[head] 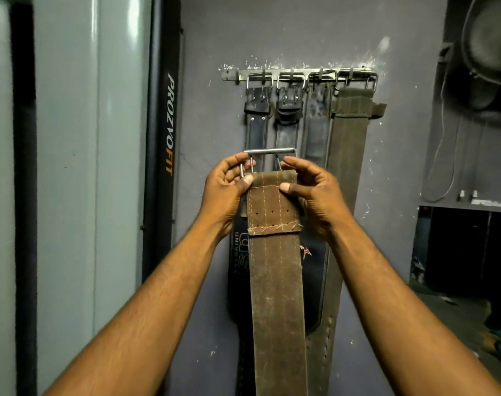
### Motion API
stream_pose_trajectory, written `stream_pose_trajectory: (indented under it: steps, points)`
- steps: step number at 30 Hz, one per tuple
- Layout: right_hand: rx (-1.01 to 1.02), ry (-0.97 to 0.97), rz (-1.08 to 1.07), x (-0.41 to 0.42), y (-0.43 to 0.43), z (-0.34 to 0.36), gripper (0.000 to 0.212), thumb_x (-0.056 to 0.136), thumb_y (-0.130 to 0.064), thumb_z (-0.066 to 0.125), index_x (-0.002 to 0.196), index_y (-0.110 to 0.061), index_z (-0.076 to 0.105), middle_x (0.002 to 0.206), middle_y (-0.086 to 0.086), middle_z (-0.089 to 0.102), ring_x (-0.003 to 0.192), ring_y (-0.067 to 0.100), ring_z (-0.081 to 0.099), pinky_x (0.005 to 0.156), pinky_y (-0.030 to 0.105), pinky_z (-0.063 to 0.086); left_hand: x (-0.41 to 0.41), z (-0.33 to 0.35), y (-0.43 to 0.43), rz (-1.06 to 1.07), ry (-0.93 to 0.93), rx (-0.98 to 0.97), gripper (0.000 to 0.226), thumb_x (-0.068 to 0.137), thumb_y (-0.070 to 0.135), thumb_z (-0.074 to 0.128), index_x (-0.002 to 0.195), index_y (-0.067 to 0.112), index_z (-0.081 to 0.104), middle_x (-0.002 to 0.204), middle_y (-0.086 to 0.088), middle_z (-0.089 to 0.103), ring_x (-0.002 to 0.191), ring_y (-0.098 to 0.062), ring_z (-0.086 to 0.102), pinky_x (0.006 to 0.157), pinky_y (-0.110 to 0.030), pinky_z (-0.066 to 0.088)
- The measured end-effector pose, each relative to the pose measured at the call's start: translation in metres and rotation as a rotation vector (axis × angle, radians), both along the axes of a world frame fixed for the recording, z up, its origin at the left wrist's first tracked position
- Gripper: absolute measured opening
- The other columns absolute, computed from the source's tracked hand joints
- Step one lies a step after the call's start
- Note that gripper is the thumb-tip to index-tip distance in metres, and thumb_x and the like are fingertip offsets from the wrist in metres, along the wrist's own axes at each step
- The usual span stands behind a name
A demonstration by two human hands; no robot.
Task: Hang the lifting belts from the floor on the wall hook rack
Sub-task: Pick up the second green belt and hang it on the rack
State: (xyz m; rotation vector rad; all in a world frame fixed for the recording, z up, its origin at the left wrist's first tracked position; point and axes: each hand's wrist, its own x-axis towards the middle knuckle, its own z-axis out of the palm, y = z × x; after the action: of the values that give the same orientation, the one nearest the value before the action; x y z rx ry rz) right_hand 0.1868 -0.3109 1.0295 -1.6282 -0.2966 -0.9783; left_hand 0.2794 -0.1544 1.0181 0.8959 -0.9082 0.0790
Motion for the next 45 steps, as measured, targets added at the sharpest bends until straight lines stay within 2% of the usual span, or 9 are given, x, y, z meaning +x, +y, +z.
stream_pose_trajectory:
  steps: [14,19,22,27,31,34,37,41,45]
  points:
    - [-0.065,-0.169,-0.078,0.162,-0.013,0.138,0.083,0.078,0.021,0.064,0.146,-0.021,0.043,0.116,-0.007,0.066,0.116,0.011,0.064,0.092,0.034,0.058,0.172,0.142,-0.033,0.008,-0.093,-0.135,0.051,0.095,-0.006,0.05,0.14,0.018,0.049,0.13,-0.011,0.062,0.114,-0.02,0.065,0.072,-0.021,0.057]
    - [-0.112,-0.201,-0.128,0.216,-0.022,0.18,0.086,0.082,0.019,0.062,0.154,-0.016,0.031,0.158,0.009,0.037,0.124,0.015,0.055,0.085,0.025,0.059,0.218,0.194,-0.05,0.018,-0.104,-0.139,0.049,0.095,-0.005,0.048,0.139,0.016,0.05,0.13,-0.01,0.059,0.092,-0.015,0.069,0.072,-0.028,0.061]
    - [-0.15,-0.213,-0.211,0.243,-0.032,0.21,0.085,0.084,0.014,0.064,0.155,-0.016,0.03,0.161,0.009,0.032,0.136,0.024,0.048,0.082,0.022,0.058,0.24,0.225,-0.06,0.017,-0.128,-0.156,0.048,0.095,-0.003,0.05,0.14,0.013,0.049,0.129,-0.012,0.058,0.093,-0.018,0.07,0.073,-0.029,0.061]
    - [-0.244,-0.222,-0.396,0.273,-0.045,0.261,0.077,0.085,0.001,0.072,0.151,-0.015,0.037,0.148,0.008,0.047,0.131,0.025,0.051,0.1,0.037,0.055,0.267,0.275,-0.077,0.144,-0.158,-0.157,0.044,0.096,-0.001,0.047,0.137,0.014,0.052,0.117,-0.011,0.063,0.081,-0.013,0.067,0.065,-0.024,0.059]
    - [-0.408,-0.154,-0.662,0.291,-0.045,0.285,0.039,0.077,-0.02,0.084,0.106,-0.014,0.058,0.115,0.005,0.059,0.111,0.024,0.062,0.093,0.036,0.058,0.286,0.289,-0.087,0.171,-0.127,-0.144,0.042,0.095,-0.006,0.047,0.133,0.01,0.055,0.108,-0.012,0.066,0.08,-0.016,0.068,0.073,-0.032,0.063]
    - [-0.494,-0.097,-0.759,0.301,-0.043,0.29,0.055,0.078,-0.023,0.084,0.124,-0.009,0.056,0.14,0.012,0.046,0.117,0.021,0.055,0.103,0.027,0.049,0.296,0.287,-0.091,0.134,-0.082,-0.136,0.04,0.094,-0.009,0.045,0.128,0.009,0.057,0.101,-0.013,0.066,0.08,-0.02,0.07,0.081,-0.041,0.062]
    - [-0.599,-0.031,-0.88,0.3,-0.046,0.296,0.06,0.087,-0.021,0.076,0.138,-0.008,0.047,0.153,0.009,0.026,0.109,0.017,0.046,0.084,0.011,0.04,0.303,0.28,-0.091,0.122,-0.088,-0.111,0.043,0.093,-0.011,0.043,0.129,0.008,0.056,0.1,-0.012,0.065,0.079,-0.018,0.07,0.078,-0.037,0.063]
    - [-0.767,0.067,-1.086,0.297,-0.032,0.286,0.054,0.087,-0.021,0.076,0.133,-0.008,0.05,0.157,0.012,0.017,0.113,0.025,0.053,0.099,0.023,0.045,0.311,0.269,-0.086,0.262,-0.177,0.029,0.045,0.094,-0.009,0.045,0.133,0.011,0.056,0.102,-0.004,0.062,0.076,-0.008,0.065,0.061,-0.018,0.057]
    - [-0.773,0.197,-1.166,0.293,-0.018,0.28,0.059,0.084,-0.02,0.078,0.134,-0.01,0.051,0.157,0.01,0.019,0.119,0.03,0.054,0.092,0.03,0.051,0.319,0.262,-0.08,0.327,-0.25,0.174,0.052,0.09,0.004,0.057,0.137,0.026,0.054,0.129,-0.006,0.054,0.099,-0.013,0.064,0.068,-0.017,0.057]
